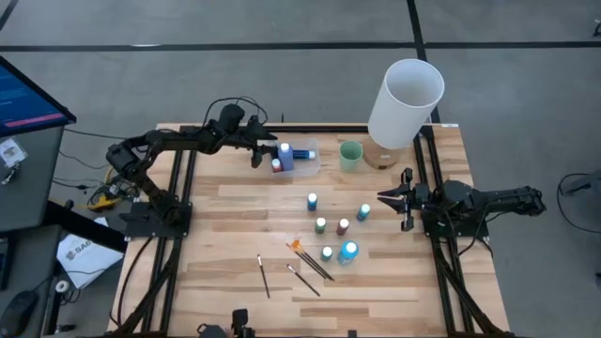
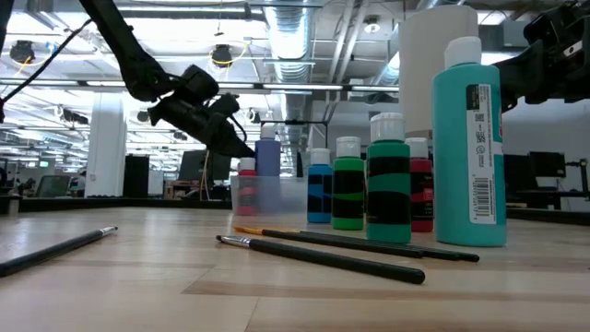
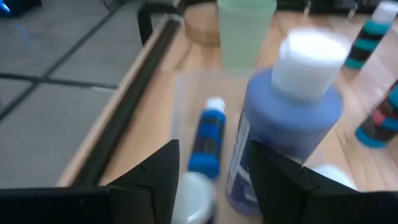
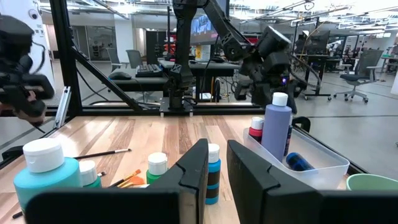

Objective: Pick & Place Paint Supplies
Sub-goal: Put the small bottom blue paint bottle into the transparent bin

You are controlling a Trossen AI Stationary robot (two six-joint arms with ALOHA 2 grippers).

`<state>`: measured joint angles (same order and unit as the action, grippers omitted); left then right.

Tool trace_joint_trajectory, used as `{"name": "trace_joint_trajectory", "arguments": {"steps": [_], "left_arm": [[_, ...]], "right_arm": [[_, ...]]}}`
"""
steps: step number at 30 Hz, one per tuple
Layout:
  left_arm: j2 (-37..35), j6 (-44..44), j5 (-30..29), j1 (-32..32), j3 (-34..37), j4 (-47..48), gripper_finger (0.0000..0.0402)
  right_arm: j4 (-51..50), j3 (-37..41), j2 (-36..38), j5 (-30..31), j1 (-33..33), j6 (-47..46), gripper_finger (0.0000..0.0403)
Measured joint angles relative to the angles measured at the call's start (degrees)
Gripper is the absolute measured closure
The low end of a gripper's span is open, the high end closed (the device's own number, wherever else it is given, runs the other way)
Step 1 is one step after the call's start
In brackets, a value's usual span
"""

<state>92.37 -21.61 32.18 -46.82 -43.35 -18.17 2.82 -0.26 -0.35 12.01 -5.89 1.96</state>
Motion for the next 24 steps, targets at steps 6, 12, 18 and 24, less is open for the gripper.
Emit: {"name": "trace_joint_trajectory", "arguments": {"steps": [6, 12, 18, 24], "left_arm": [[-9.96, 3.98, 0.18, 2.38, 0.01, 0.59, 0.0231], [-26.23, 8.88, 0.27, 6.31, 0.00, 2.82, 0.0253], [-46.12, 10.38, 0.81, 9.79, 0.00, 5.29, 0.0355], [-62.45, 11.56, 0.98, 10.09, 0.00, 15.48, 0.0397]], "right_arm": [[-0.01, -0.01, 0.00, 0.00, 0.02, -0.01, 0.0349], [0.01, -0.02, 0.01, 0.00, 0.02, -0.01, 0.0349], [5.33, 0.00, -0.01, 0.00, 0.02, -0.81, 0.0349], [19.11, -0.06, 0.02, 0.01, 0.02, -9.90, 0.0349]]}}
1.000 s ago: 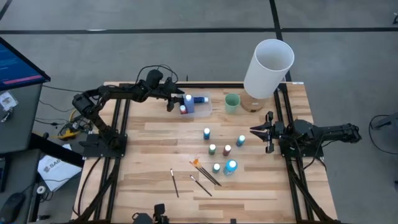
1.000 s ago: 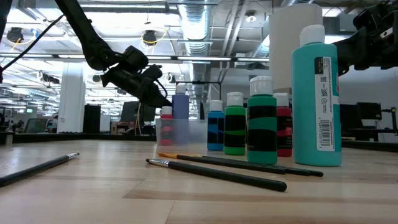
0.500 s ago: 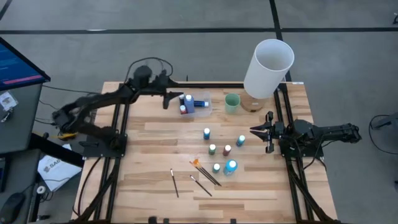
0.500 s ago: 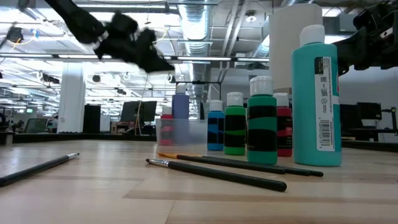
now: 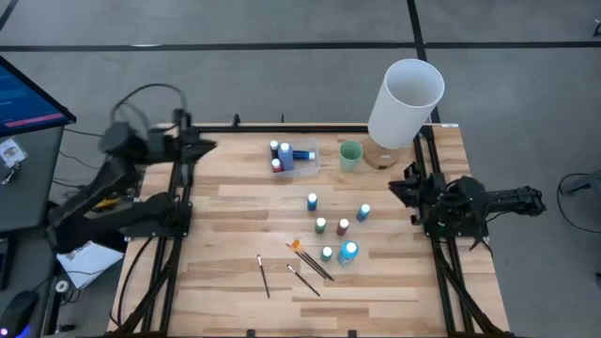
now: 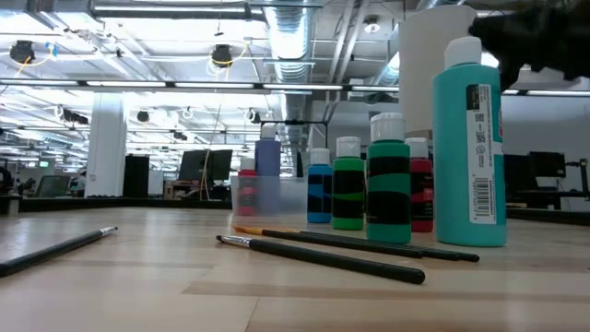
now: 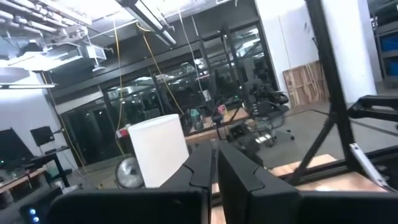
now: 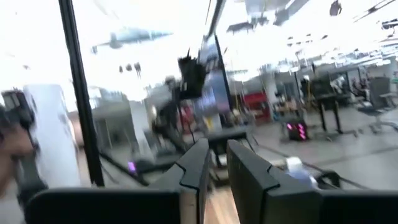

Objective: Pick & Place Paint Supplies
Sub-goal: Put the small bottom blue paint bottle into the transparent bin

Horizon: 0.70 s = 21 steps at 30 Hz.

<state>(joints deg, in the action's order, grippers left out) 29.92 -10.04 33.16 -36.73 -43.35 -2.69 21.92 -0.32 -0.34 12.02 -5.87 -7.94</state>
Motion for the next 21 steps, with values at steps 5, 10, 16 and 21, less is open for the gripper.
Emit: {"name": "trace_joint_trajectory", "arguments": {"steps": [5, 10, 16, 21], "left_arm": [[-11.15, 0.32, -0.06, 0.00, 4.44, 6.42, 0.0401], [-20.75, 2.12, -4.41, -0.02, 13.02, 6.47, 0.0401], [-28.55, 4.82, -5.76, -0.02, 21.75, 5.79, 0.0401], [-29.62, 8.31, -5.45, 0.07, 26.84, 5.10, 0.0401]], "right_arm": [[1.46, -1.92, -0.02, 0.01, 0.00, -1.12, 0.0349], [1.30, -2.60, 0.00, 0.01, 0.00, -1.14, 0.0349], [5.24, -3.65, -1.37, 11.97, 0.03, -2.14, 0.0349], [3.63, -10.67, -10.68, 19.45, 0.28, 5.80, 0.0339]]}}
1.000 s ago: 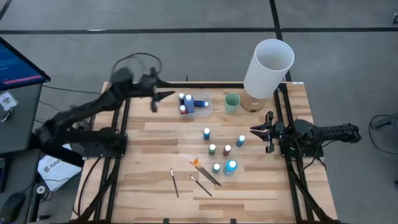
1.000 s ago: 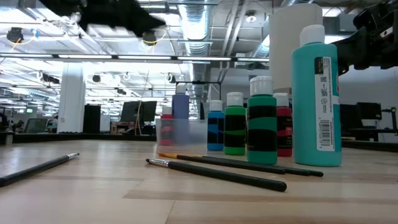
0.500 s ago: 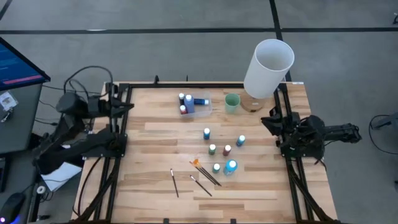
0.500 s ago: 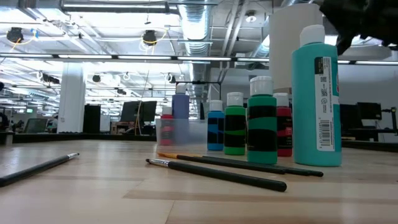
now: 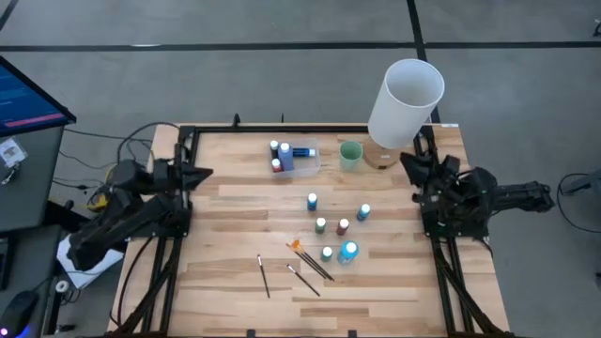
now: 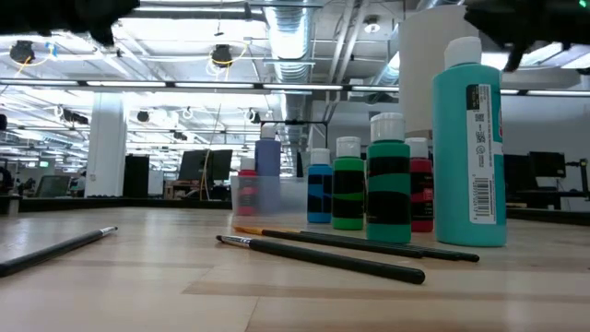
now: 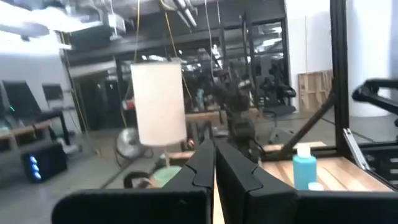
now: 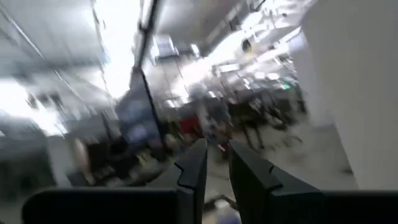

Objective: Pick & Place Paint Supplies
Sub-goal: Put the small bottom blue paint bottle into the transparent bin

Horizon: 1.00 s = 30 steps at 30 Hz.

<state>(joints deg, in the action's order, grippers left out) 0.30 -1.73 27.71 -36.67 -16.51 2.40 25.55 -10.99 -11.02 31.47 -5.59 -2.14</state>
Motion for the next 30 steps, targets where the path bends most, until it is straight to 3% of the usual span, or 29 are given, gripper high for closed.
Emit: {"name": "trace_joint_trajectory", "arguments": {"steps": [5, 10, 18, 26, 30], "left_arm": [[-0.29, 1.44, -0.26, 0.00, 6.24, -4.04, 0.0401], [-0.29, 5.00, -0.32, 0.00, 11.84, -11.77, 0.0401], [-0.31, 7.19, -0.33, 0.00, 16.13, -13.51, 0.0401], [0.17, 7.03, -0.29, 0.00, 16.13, -13.87, 0.0401], [1.08, 7.71, -0.29, 0.00, 16.13, -13.85, 0.0401]], "right_arm": [[-8.08, -11.59, -16.11, 2.11, 1.99, 1.98, 0.0312], [-23.73, -26.45, -34.37, 2.07, 4.13, 0.65, 0.0281], [-43.84, -50.55, -61.44, 1.12, 7.13, -1.29, 0.0256], [-63.80, -75.60, -82.46, -14.73, 16.38, 3.06, 0.0257], [-69.63, -84.98, -91.04, -18.15, 21.24, 9.91, 0.0256]]}}
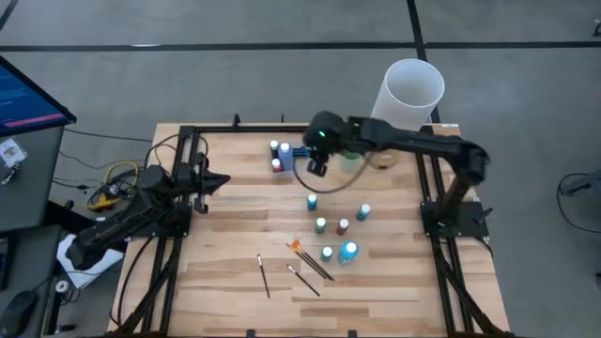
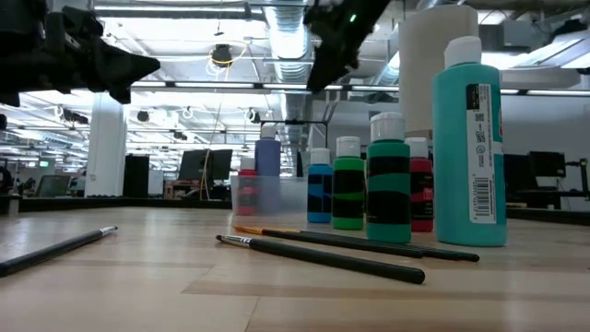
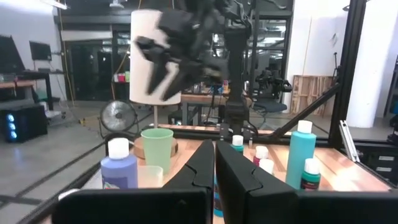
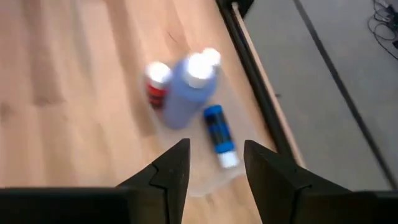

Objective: Pick & Place Paint Supplies
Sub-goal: Put the small bottom blue paint bottle into the transparent bin

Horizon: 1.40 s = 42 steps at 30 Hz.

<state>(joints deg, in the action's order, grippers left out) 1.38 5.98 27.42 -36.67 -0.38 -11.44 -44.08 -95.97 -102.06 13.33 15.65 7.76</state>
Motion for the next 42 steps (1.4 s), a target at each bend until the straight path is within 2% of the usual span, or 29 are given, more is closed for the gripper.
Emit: {"name": "trace_joint_trajectory", "arguments": {"steps": [3, 8, 16, 22, 36, 42], "left_arm": [[1.12, 1.19, 0.00, 0.00, 0.00, -0.01, 0.0401], [4.01, 3.63, 0.02, 0.00, 0.00, 0.01, 0.0401], [8.18, 3.04, 0.02, 0.00, 0.00, -0.14, 0.0401], [10.06, 1.46, 0.02, 0.00, 0.00, -0.31, 0.0401], [10.72, 1.35, 0.02, 0.00, 0.00, -0.28, 0.0402], [10.78, 1.35, 0.04, 0.00, 0.00, -0.29, 0.0402]], "right_arm": [[-2.39, -4.71, -5.75, -0.57, 3.07, 5.86, 0.0257], [-3.54, -9.50, -13.23, -5.91, 6.59, 11.95, 0.0252], [-5.89, -13.28, -21.78, -5.95, 9.31, 15.33, 0.0220], [-8.43, -13.59, -23.75, -5.89, 10.84, 15.36, 0.0205], [-8.71, -13.59, -24.09, -6.02, 11.13, 20.34, 0.0215], [-8.14, -13.66, -26.73, -6.43, 11.13, 21.91, 0.0216]]}}
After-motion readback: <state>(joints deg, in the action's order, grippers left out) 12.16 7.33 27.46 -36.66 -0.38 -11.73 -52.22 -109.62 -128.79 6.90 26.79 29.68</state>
